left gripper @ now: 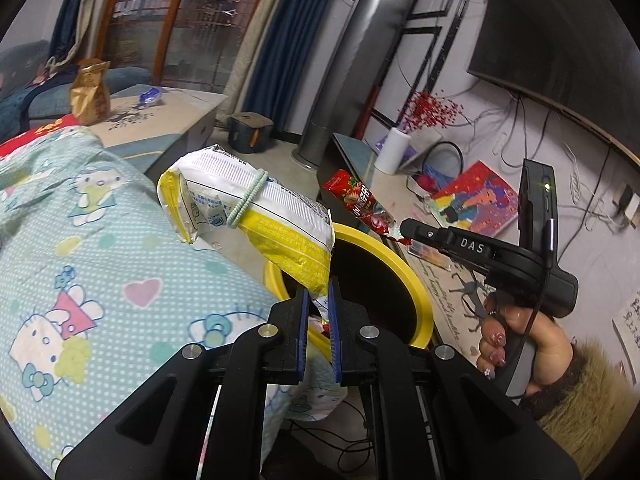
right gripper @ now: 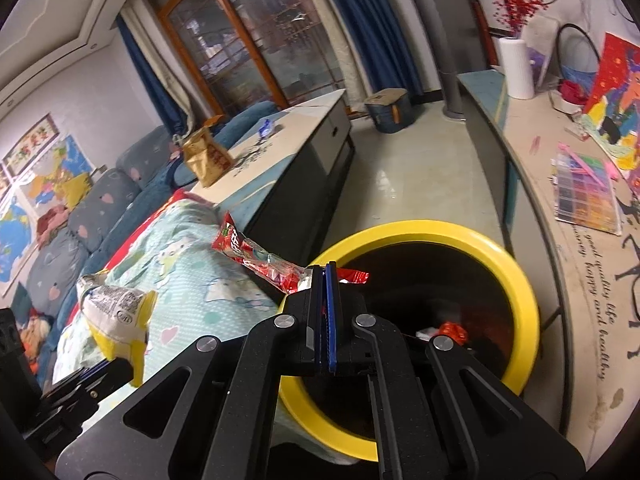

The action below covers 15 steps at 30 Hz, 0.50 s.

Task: Collect trash
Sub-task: 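Carry the yellow bag and red wrapper over the yellow bin with both grippers, then open both grippers to drop the yellow bag and red wrapper into the bin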

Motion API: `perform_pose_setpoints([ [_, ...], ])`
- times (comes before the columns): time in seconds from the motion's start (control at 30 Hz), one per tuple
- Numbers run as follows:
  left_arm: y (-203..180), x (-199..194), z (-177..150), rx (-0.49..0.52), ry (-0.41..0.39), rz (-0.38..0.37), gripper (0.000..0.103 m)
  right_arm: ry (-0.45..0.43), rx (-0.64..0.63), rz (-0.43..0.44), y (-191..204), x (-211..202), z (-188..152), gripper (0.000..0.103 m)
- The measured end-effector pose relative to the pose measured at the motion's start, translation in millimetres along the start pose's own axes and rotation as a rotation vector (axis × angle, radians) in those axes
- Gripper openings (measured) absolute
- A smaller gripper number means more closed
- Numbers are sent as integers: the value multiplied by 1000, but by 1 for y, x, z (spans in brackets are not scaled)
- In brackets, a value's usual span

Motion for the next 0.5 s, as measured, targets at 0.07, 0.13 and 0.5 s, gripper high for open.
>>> perform_pose_setpoints([
  [0.07, -6, 3, -1, 19, 7, -7, 9, -2, 13, -19, -8, -3, 1, 0],
  [0.13, -12, 5, -3, 35, 13, -14, 9, -3, 24, -38, -16, -5, 0, 0],
  [0.5, -46, 29, -14, 126, 79, -69, 9, -1, 64, -137, -53, -14, -2, 1],
])
Point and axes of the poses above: each gripper's, at about its wrist camera, not at the fingertips, and x roughly the way its jaws point, y to its left, z to its top, the point moved 2 cm from there along x, roughly the way its jaws point, and after that the axes turned 10 degrees about z, right-handed, at the moved point
